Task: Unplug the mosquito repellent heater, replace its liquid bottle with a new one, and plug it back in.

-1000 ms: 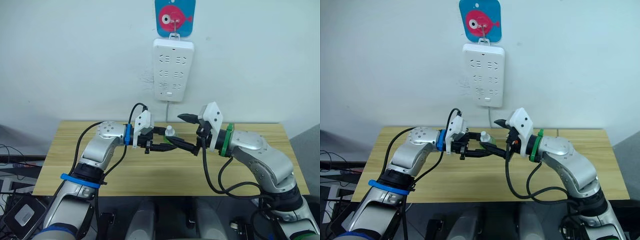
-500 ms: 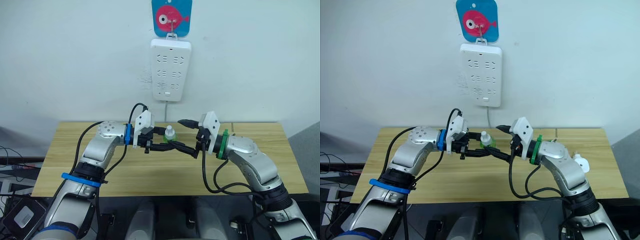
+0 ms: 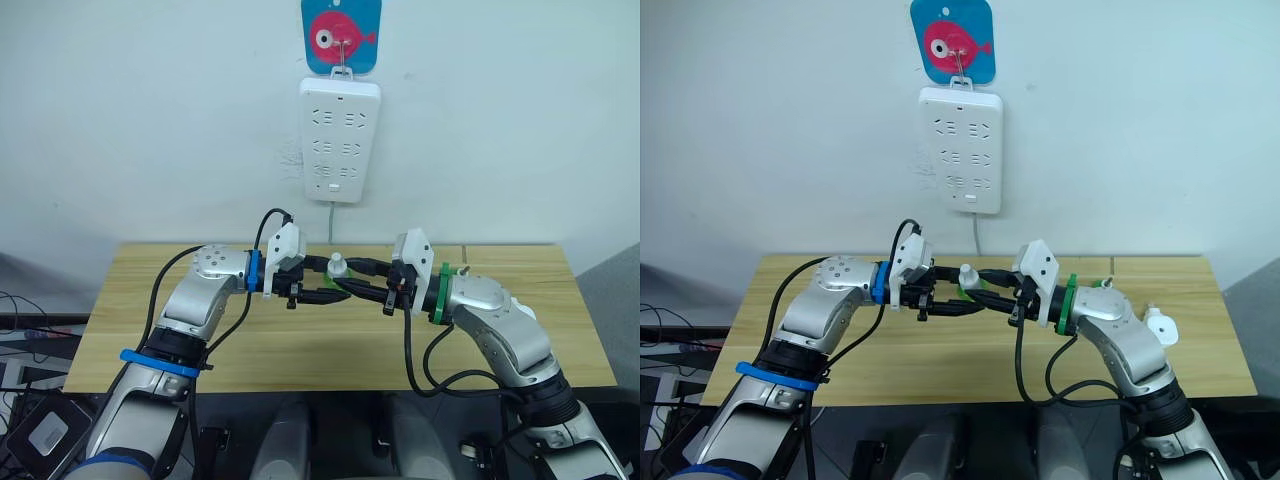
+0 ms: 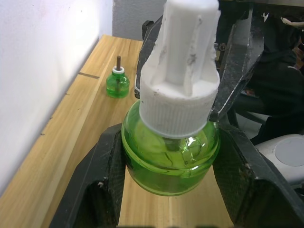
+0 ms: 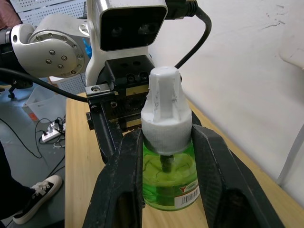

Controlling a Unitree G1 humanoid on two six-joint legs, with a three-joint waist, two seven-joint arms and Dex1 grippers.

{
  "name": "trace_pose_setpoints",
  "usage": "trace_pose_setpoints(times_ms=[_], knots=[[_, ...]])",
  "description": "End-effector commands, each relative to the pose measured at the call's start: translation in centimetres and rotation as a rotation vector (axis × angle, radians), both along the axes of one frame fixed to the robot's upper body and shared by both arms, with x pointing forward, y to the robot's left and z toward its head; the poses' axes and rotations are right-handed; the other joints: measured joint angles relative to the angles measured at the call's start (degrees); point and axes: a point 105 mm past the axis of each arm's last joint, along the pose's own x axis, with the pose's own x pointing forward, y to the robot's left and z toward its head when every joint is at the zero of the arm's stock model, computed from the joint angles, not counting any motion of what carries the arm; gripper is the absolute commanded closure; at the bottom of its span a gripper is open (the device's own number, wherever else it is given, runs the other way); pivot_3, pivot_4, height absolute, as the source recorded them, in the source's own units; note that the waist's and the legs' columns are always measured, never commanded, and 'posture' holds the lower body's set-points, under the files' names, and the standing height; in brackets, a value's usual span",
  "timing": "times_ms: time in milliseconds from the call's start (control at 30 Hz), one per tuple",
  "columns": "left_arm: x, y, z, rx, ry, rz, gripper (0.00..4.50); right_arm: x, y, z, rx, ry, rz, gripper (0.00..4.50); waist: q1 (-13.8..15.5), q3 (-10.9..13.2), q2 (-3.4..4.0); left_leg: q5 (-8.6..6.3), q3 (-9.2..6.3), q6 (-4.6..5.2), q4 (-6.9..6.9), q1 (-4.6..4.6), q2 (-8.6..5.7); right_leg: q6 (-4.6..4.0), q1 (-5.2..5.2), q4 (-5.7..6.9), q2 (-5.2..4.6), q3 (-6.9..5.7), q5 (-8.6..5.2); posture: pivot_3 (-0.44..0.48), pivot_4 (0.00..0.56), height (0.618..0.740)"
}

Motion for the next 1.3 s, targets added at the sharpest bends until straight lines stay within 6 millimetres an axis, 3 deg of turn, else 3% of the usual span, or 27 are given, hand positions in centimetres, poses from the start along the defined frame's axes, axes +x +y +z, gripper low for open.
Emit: trace_pose_setpoints(times_ms=[33,200,433,567,733,767,867,1000,1033,1167,1300], knots=[[-0.9,-0.3,0.3,0.012,-0.04,-0.053,2.23,-0.6,0.3,2.5,0.036,-0.067,0.049,3.39,0.0,0.0,0.0,0.0,0.0,0.0,0.0,0.0,0.0,0.0,-0.01,0.01,0.0,0.01,0.0,0.042,0.237,0.74],[-2.0,-1.0,0.1,0.036,-0.084,-0.153,2.23,-1.0,0.6,3.8,-0.04,-0.108,0.256,3.39,0.0,0.0,0.0,0.0,0.05,0.0,0.02,0.0,0.0,0.0,-0.04,0.03,0.0,0.03,0.0,0.053,0.236,0.74],[-6.5,-2.3,0.1,0.069,-0.108,-0.456,2.23,-2.3,1.1,3.9,-0.171,-0.14,0.707,3.39,0.0,0.0,0.0,0.0,0.05,0.0,0.0,0.0,0.02,0.0,-0.04,0.0,0.01,-0.04,0.0,0.111,0.234,0.74],[-8.0,-1.7,0.0,0.096,-0.073,-0.526,2.23,-2.6,1.7,3.9,-0.165,-0.135,0.792,3.39,0.2,0.0,0.0,0.01,0.01,-0.01,0.01,0.0,0.05,-0.01,-0.05,0.06,0.01,-0.05,0.0,0.148,0.234,0.74],[-7.5,-0.2,-0.2,0.121,-0.046,-0.467,2.23,-2.4,0.7,3.6,-0.177,-0.11,0.771,3.39,0.7,0.0,0.0,0.02,-0.02,-0.03,0.08,-0.01,0.02,-0.01,-0.04,0.07,-0.01,-0.04,0.01,0.15,0.236,0.74],[-7.2,0.1,-0.2,0.12,-0.042,-0.443,2.23,-2.3,0.2,3.6,-0.18,-0.104,0.755,2.66,0.9,0.0,0.0,0.02,-0.02,-0.04,0.08,-0.01,0.01,-0.01,-0.03,0.06,-0.01,-0.04,0.01,0.15,0.236,0.74],[-6.4,0.6,-0.2,0.112,-0.033,-0.377,2.23,-2.2,-1.4,3.4,-0.201,-0.08,0.712,1.76,1.6,0.0,0.0,0.02,-0.03,-0.03,0.08,-0.06,-0.01,-0.02,-0.04,0.03,-0.02,-0.04,0.01,0.134,0.231,0.74],[-4.6,1.6,-0.4,0.094,-0.013,-0.239,2.23,-1.6,-3.7,3.3,-0.242,-0.059,0.602,0.21,1.7,0.0,-0.01,0.02,-0.1,-0.04,0.09,-0.09,-0.02,-0.02,-0.04,0.0,-0.03,-0.1,0.01,0.111,0.221,0.74],[-3.9,1.8,-0.4,0.082,-0.012,-0.19,2.23,-1.3,-4.1,3.3,-0.243,-0.059,0.555,0.02,1.6,0.0,-0.01,0.02,-0.09,-0.03,0.09,-0.09,-0.02,-0.02,-0.04,0.02,-0.03,-0.09,0.01,0.106,0.218,0.74],[-1.4,1.7,0.0,0.021,-0.034,-0.007,2.23,0.3,-4.1,3.6,-0.209,-0.088,0.334,0.02,1.4,0.0,-0.04,0.02,0.05,-0.04,0.09,-0.08,0.02,-0.02,-0.14,0.09,-0.03,-0.05,0.01,0.097,0.207,0.74],[0.1,1.3,0.1,-0.009,-0.064,0.117,2.23,1.1,-2.2,4.3,-0.118,-0.109,0.139,0.02,1.3,-0.2,-0.07,0.04,0.2,-0.08,0.08,-0.18,0.06,-0.08,-0.46,0.26,-0.03,0.0,0.05,0.096,0.203,0.74]])
